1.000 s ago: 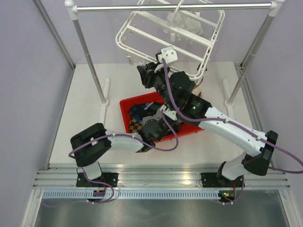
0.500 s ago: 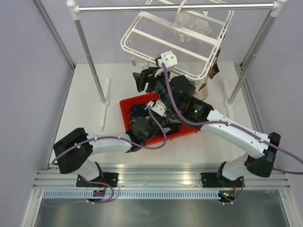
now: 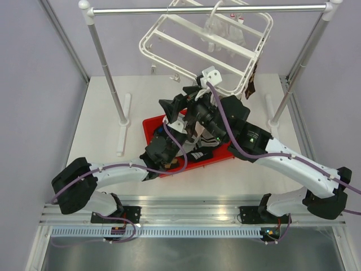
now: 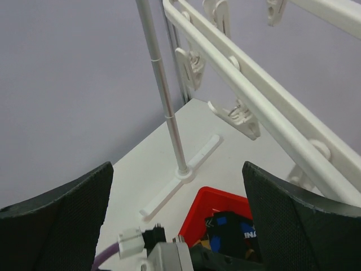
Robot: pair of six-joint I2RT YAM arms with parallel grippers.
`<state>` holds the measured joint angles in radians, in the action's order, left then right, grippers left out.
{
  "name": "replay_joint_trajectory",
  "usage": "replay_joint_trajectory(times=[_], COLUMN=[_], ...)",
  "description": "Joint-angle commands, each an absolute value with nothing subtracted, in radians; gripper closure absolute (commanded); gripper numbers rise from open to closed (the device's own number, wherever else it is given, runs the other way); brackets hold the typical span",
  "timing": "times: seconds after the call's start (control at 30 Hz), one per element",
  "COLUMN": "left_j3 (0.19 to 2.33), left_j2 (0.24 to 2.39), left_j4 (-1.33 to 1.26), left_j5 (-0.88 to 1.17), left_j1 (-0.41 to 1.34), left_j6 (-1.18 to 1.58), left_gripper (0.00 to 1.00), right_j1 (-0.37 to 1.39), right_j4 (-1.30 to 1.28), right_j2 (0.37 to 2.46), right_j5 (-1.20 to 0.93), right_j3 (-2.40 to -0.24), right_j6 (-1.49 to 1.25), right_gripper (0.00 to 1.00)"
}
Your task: Remove the socks clipped to the hanger
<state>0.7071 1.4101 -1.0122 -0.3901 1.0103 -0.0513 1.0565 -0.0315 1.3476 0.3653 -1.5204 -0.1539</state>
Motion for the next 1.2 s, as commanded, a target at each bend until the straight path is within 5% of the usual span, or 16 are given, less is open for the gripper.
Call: replay_joint_trajectory(times=[0.0, 0.47, 1.17], left_j3=[0.699, 0.693, 0.726], left_j2=[1.368, 1.273, 1.146], left_j4=[-0.985, -0.862, -0.715], left_j5=[-0.377, -0.279, 0.035], left_j1=[0.994, 0.922, 0.733], left_j6=[-0.008, 0.121, 0.394], left_gripper=[0.98, 0.98, 0.98], right_j1=[1.058, 1.057, 1.057], right_j4=[-0.077, -0.135, -0.198], right_j2=[1.267, 0.938, 0.807], right_j5=[0.292, 0.357, 0.031], right_j3=[-1.479, -1.209, -1.144], right_j6=[-0.189, -0.147, -0.023], right_gripper=[0.02, 0.09, 0.02])
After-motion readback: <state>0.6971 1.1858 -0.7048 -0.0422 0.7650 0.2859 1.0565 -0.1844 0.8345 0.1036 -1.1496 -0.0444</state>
